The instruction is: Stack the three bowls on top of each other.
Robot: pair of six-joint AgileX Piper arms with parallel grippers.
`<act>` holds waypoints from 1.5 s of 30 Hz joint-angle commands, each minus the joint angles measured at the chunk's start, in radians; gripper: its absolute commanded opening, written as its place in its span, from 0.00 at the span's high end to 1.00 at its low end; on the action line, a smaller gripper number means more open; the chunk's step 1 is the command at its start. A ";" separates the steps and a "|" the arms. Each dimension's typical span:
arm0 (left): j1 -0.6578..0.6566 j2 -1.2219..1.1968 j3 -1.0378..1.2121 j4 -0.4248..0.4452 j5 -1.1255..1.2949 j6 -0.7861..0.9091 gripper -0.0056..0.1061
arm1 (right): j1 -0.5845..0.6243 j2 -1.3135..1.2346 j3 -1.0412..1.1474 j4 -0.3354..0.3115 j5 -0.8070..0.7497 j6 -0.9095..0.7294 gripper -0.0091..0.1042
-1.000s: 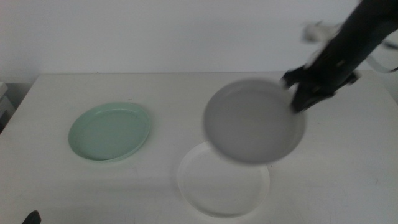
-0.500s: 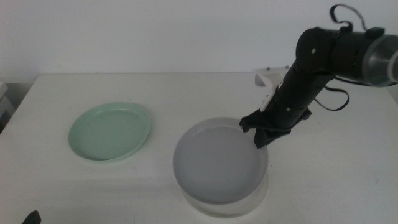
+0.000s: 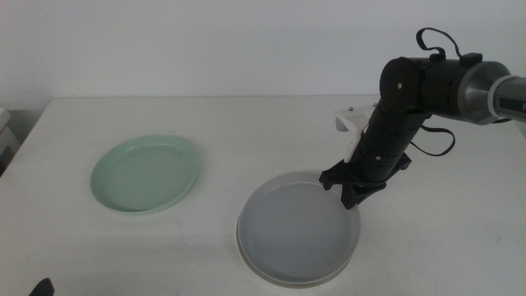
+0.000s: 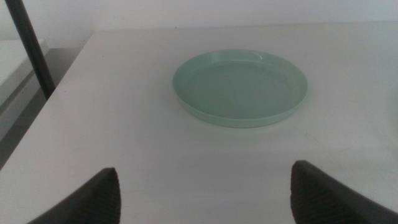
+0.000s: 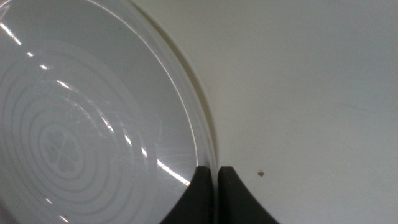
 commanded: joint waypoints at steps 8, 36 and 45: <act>0.001 -0.013 -0.006 -0.008 -0.078 -0.009 0.05 | 0.000 -0.068 -0.032 -0.007 0.032 -0.016 0.68; 0.001 -0.013 -0.006 -0.008 -0.078 -0.009 0.05 | -0.001 -0.847 0.107 0.013 0.065 -0.105 0.33; 0.001 -0.013 -0.006 -0.008 -0.078 -0.009 0.05 | -0.001 -1.133 0.264 -0.002 0.035 -0.131 0.34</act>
